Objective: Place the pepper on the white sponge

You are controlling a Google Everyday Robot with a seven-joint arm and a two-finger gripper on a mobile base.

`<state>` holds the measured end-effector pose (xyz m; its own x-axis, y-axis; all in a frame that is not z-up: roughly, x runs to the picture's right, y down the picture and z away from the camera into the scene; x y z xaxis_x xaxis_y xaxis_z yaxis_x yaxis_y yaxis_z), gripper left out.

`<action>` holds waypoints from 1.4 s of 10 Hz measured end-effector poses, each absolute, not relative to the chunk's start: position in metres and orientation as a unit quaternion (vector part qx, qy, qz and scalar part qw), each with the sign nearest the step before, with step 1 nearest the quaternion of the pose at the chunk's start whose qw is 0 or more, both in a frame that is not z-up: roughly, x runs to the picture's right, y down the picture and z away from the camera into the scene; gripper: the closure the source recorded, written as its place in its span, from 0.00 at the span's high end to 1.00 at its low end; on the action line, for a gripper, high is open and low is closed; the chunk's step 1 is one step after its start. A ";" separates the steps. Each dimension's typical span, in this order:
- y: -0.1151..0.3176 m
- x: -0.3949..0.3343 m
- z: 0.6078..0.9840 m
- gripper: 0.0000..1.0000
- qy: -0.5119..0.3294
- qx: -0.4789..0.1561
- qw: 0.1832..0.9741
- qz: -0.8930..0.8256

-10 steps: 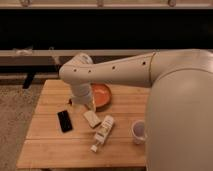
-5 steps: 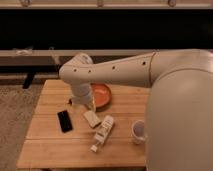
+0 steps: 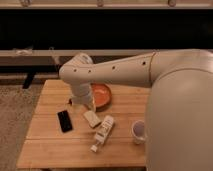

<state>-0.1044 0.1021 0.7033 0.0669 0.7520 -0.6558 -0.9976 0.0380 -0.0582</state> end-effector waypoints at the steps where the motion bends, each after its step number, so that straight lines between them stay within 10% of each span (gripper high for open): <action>1: 0.102 -0.104 0.703 0.65 0.234 -0.263 0.681 0.642; 14: 0.069 -0.155 0.762 0.65 0.242 -0.249 0.669 0.657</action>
